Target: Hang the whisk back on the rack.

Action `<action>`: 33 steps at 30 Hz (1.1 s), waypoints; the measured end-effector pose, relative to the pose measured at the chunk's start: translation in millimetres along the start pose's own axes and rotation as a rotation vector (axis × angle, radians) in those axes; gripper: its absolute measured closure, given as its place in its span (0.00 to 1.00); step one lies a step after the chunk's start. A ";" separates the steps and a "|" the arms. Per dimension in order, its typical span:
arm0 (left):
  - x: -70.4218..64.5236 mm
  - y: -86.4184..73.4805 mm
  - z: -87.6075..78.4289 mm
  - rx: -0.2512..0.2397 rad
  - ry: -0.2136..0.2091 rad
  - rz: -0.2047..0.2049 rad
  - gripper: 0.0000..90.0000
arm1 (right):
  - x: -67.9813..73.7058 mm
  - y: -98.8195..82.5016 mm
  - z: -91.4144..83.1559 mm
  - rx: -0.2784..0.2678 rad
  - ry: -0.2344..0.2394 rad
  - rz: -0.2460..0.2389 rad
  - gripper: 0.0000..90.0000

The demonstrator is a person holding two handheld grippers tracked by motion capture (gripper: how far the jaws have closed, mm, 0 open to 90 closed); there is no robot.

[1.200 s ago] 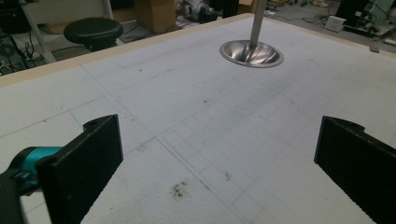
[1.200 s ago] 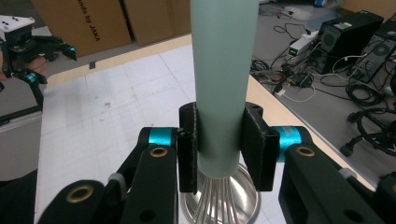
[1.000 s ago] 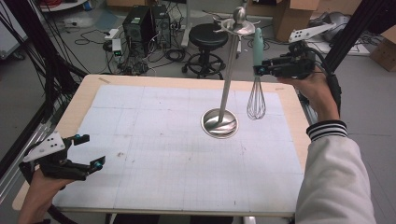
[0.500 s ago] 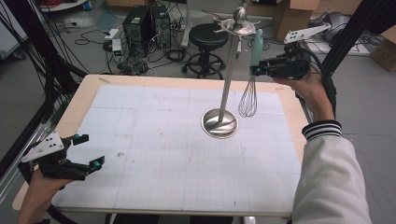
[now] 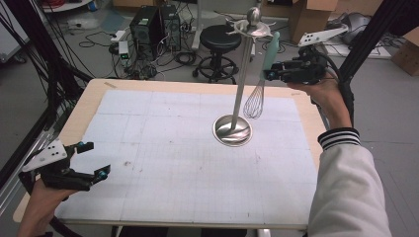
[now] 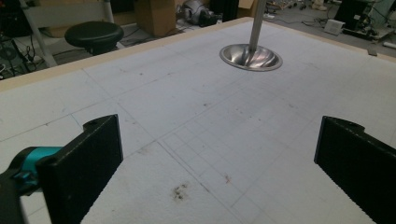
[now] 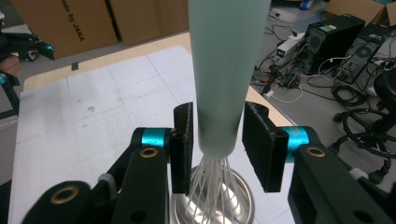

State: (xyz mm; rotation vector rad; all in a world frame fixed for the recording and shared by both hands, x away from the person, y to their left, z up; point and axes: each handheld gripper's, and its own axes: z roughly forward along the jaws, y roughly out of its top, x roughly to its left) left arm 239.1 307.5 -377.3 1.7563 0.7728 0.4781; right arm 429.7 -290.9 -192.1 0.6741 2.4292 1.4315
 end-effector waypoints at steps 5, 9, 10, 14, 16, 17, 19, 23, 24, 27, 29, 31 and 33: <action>-0.4 0.5 -0.3 0.000 -0.001 0.002 0.02 | 2.7 -3.9 -3.9 -0.006 -0.021 0.010 0.58; -0.8 0.8 0.1 -0.001 -0.005 0.003 0.02 | 9.7 -11.2 -9.6 -0.011 -0.037 0.017 0.47; -1.4 1.1 0.3 -0.002 -0.008 0.003 0.02 | 12.2 -13.5 -11.5 -0.020 -0.037 0.017 0.44; -2.7 2.8 -1.3 -0.010 -0.010 0.008 0.02 | 23.3 -23.7 -16.0 -0.032 -0.031 0.024 0.22; -2.9 3.8 -2.5 -0.014 -0.009 0.008 0.02 | 28.1 -28.7 -16.6 -0.026 -0.017 0.016 0.16; -3.1 4.0 -2.7 -0.015 -0.008 0.009 0.02 | 30.1 -31.5 -17.1 -0.029 -0.010 0.018 0.14; -3.5 4.2 -2.3 -0.013 -0.010 0.011 0.02 | 33.7 -36.7 -17.2 -0.011 -0.010 0.026 0.10; -3.5 4.0 0.9 -0.009 -0.013 0.011 0.02 | 43.3 -46.2 -18.4 -0.015 -0.044 0.043 0.01; -3.2 3.9 1.6 -0.007 -0.014 0.011 0.02 | 46.5 -49.4 -20.3 -0.028 -0.034 0.042 0.01; -2.0 2.6 3.3 -0.001 -0.015 0.008 0.02 | 57.8 -52.5 -23.3 0.015 -0.077 0.032 0.01; -1.9 1.8 4.1 0.003 -0.018 0.007 0.02 | 66.7 -51.0 -25.9 0.015 -0.070 0.011 0.01; -2.1 1.8 4.5 0.002 -0.018 0.006 0.02 | 75.9 -48.2 -29.6 -0.002 -0.074 -0.003 0.01; -2.5 2.1 4.7 0.001 -0.019 0.008 0.02 | 84.3 -46.1 -32.1 -0.014 -0.073 -0.018 0.01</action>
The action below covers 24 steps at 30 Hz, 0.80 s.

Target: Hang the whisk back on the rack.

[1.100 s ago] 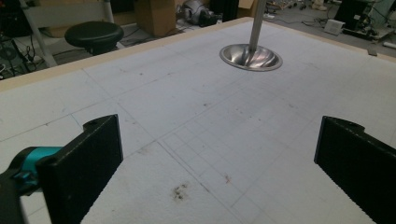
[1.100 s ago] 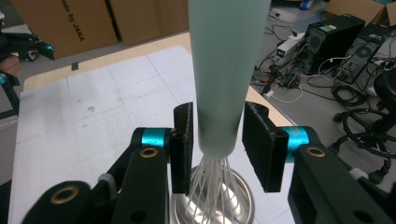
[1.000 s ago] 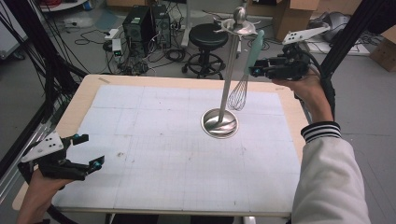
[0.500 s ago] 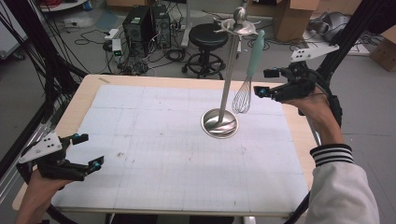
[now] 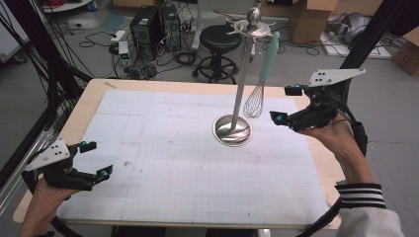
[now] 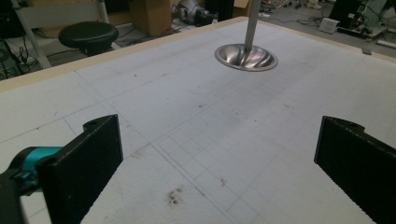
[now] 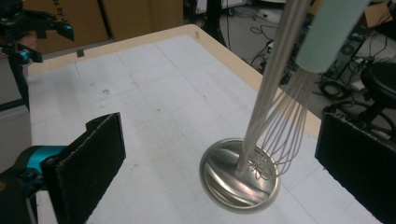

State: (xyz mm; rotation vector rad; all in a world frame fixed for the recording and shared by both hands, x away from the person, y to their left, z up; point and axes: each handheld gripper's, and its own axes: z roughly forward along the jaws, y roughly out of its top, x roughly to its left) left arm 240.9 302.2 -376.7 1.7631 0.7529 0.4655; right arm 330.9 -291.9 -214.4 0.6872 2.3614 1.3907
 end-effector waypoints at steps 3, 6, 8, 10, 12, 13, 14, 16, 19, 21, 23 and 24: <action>-1.2 0.9 -0.4 -0.002 -0.002 0.002 0.02 | 9.3 -1.1 -3.5 -0.022 0.002 -0.007 0.01; -2.1 1.7 -0.6 -0.006 -0.004 0.005 0.02 | 17.4 -10.1 -7.3 -0.041 -0.003 0.006 0.01; -2.6 1.8 -0.1 -0.005 -0.006 0.006 0.02 | 22.2 -17.1 -10.6 -0.055 -0.008 0.018 0.01; -2.9 1.9 0.3 -0.004 -0.009 0.006 0.02 | 26.9 -24.6 -13.2 -0.062 -0.019 0.017 0.01; -3.2 2.1 0.5 -0.004 -0.010 0.009 0.02 | 32.5 -32.7 -14.9 -0.064 -0.031 0.021 0.01; -3.5 2.1 0.7 -0.006 -0.010 0.007 0.02 | 35.1 -36.9 -15.6 -0.068 -0.039 0.021 0.01; -3.6 2.3 0.8 -0.006 -0.010 0.007 0.02 | 37.5 -41.5 -16.0 -0.074 -0.043 0.025 0.01; -4.0 2.2 0.9 -0.008 -0.011 0.005 0.02 | 42.3 -51.4 -15.9 -0.075 -0.063 0.028 0.01; -4.1 2.4 0.8 -0.008 -0.014 0.008 0.02 | 46.8 -66.9 -14.5 -0.085 -0.078 0.040 0.01; -4.5 2.4 0.7 -0.007 -0.016 0.008 0.02 | 50.1 -79.9 -13.4 -0.104 -0.092 0.051 0.01; -4.7 2.5 1.0 -0.009 -0.017 0.011 0.02 | 53.2 -91.3 -11.6 -0.112 -0.100 0.057 0.01; -4.9 2.5 1.2 -0.009 -0.019 0.010 0.02 | 54.2 -96.9 -10.6 -0.120 -0.103 0.062 0.01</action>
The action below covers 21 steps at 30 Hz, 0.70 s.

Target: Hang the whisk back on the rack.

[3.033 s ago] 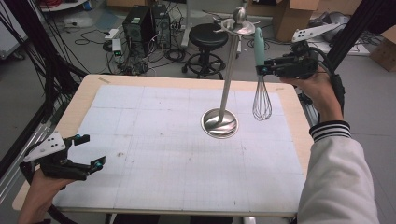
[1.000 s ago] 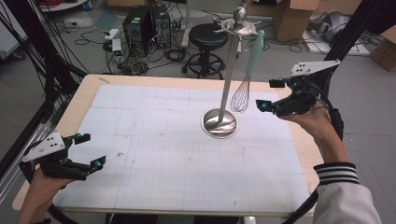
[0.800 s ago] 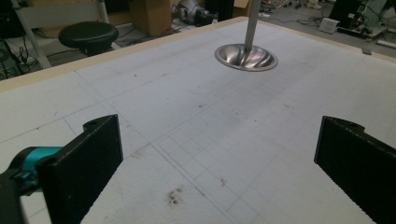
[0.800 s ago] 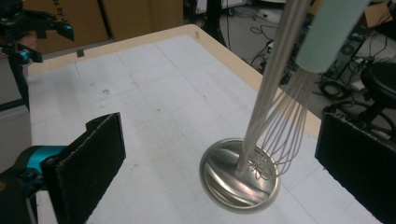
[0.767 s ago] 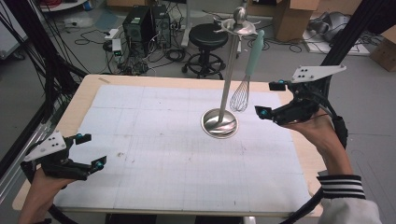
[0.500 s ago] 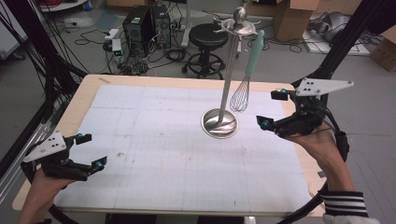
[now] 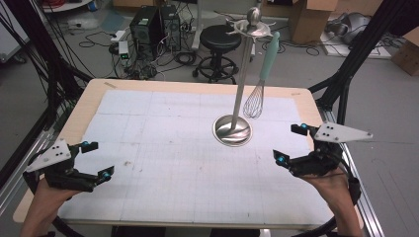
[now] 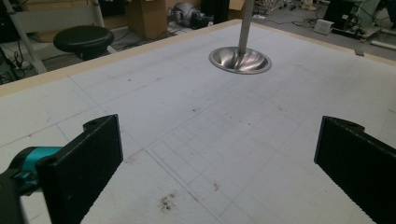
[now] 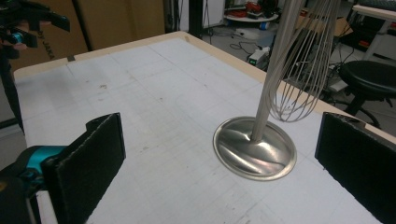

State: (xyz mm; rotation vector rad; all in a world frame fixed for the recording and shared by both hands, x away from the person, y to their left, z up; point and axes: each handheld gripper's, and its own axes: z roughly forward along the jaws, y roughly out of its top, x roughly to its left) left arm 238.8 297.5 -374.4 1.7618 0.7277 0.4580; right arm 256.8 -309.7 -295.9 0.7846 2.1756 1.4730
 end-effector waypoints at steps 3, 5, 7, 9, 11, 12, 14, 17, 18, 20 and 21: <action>-1.2 -0.1 0.6 0.000 -0.004 0.002 0.02 | 0.5 -17.4 0.9 -0.021 -0.028 0.013 0.01; -1.8 -0.3 0.6 0.001 -0.005 0.003 0.02 | 0.3 -29.6 0.8 -0.052 -0.041 0.025 0.01; -2.3 -0.6 0.9 -0.001 -0.007 0.005 0.02 | 0.2 -41.1 1.2 -0.073 -0.044 0.035 0.01; -3.0 -1.1 1.4 0.001 -0.012 0.006 0.02 | 1.5 -51.2 2.4 -0.086 -0.039 0.039 0.01; -3.6 -1.7 2.4 0.005 -0.014 0.007 0.02 | 2.2 -59.0 5.1 -0.082 -0.025 0.045 0.01; -3.7 -1.8 2.9 0.006 -0.014 0.008 0.02 | 2.3 -63.5 8.4 -0.066 -0.013 0.046 0.01; -3.9 -2.0 3.5 0.008 -0.013 0.010 0.02 | 2.1 -66.6 13.4 -0.022 -0.004 0.043 0.01; -3.9 -1.9 3.2 0.009 -0.014 0.010 0.02 | 2.1 -67.4 16.3 -0.019 -0.001 0.042 0.01; -3.7 -1.7 2.8 0.006 -0.016 0.012 0.02 | 2.3 -67.7 16.9 -0.013 -0.003 0.046 0.01; -4.2 -1.2 2.1 0.005 -0.017 0.013 0.02 | 2.3 -68.3 17.6 -0.015 -0.005 0.046 0.01; -4.5 -1.0 2.0 0.004 -0.016 0.013 0.02 | 2.4 -68.4 17.8 -0.014 -0.008 0.043 0.01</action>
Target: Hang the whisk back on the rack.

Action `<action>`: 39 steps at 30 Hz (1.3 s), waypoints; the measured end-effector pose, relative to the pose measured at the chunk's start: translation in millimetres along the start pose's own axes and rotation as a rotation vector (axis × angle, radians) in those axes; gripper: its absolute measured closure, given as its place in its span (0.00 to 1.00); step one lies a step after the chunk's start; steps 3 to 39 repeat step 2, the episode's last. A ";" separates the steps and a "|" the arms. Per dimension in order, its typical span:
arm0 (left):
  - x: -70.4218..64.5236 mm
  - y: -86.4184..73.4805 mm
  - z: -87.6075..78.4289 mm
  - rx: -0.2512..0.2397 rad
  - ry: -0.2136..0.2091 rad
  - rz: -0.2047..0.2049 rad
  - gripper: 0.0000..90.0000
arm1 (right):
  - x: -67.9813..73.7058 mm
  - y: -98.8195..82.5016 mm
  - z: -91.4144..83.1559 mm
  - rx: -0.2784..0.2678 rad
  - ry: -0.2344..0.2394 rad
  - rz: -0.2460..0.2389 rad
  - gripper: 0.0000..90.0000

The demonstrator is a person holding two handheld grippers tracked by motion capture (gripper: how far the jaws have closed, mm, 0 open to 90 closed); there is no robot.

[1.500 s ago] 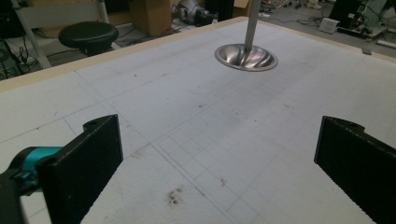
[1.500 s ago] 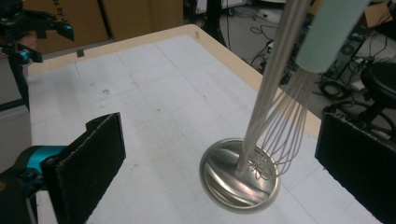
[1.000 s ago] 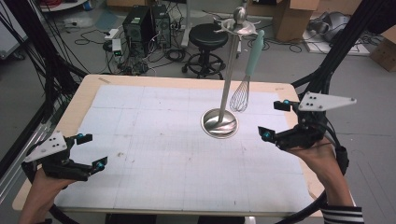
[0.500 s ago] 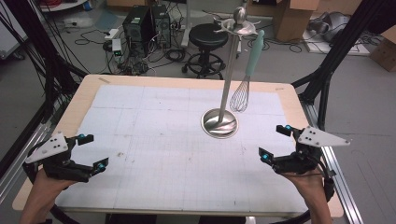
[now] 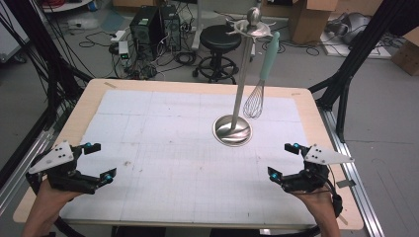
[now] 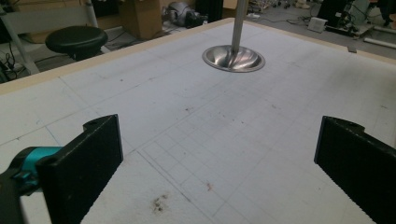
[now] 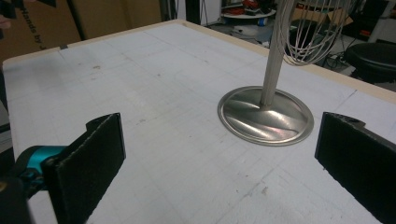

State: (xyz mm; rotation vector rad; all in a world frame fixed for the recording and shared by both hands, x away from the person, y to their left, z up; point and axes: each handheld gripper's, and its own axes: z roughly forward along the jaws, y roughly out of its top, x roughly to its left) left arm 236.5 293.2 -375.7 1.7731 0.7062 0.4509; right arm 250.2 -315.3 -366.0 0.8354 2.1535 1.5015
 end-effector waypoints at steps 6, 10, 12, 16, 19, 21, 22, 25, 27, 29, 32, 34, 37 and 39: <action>-0.4 0.1 0.0 -0.003 -0.002 0.000 0.02 | 0.2 0.2 -0.4 0.000 0.001 0.003 0.01; -0.4 0.1 0.0 -0.003 -0.002 0.000 0.02 | 0.2 0.2 -0.4 0.000 0.001 0.003 0.01; -0.4 0.1 0.0 -0.003 -0.002 0.000 0.02 | 0.2 0.2 -0.4 0.000 0.001 0.003 0.01; -0.4 0.1 0.0 -0.003 -0.002 0.000 0.02 | 0.2 0.2 -0.4 0.000 0.001 0.003 0.01; -0.4 0.1 0.0 -0.003 -0.002 0.000 0.02 | 0.2 0.2 -0.4 0.000 0.001 0.003 0.01; -0.4 0.1 0.0 -0.003 -0.002 0.000 0.02 | 0.2 0.2 -0.4 0.000 0.001 0.003 0.01; -0.4 0.1 0.0 -0.003 -0.002 0.000 0.02 | 0.2 0.2 -0.4 0.000 0.001 0.003 0.01; -0.4 0.1 0.0 -0.003 -0.002 0.000 0.02 | 0.2 0.2 -0.4 0.000 0.001 0.003 0.01; -0.4 0.1 0.0 -0.003 -0.002 0.000 0.02 | 0.2 0.2 -0.4 0.000 0.001 0.003 0.01; -0.4 0.1 0.0 -0.003 -0.002 0.000 0.02 | 0.2 0.2 -0.4 0.000 0.001 0.003 0.01; -0.4 0.1 0.0 -0.003 -0.002 0.000 0.02 | 0.2 0.2 -0.4 0.000 0.001 0.003 0.01; -0.4 0.1 0.0 -0.003 -0.002 0.000 0.02 | 0.2 0.2 -0.4 0.000 0.001 0.003 0.01; -0.4 0.1 0.0 -0.003 -0.002 0.000 0.02 | 0.2 0.2 -0.4 0.000 0.001 0.003 0.01; -0.4 0.1 0.0 -0.003 -0.002 0.000 0.02 | 0.2 0.2 -0.4 0.000 0.001 0.003 0.01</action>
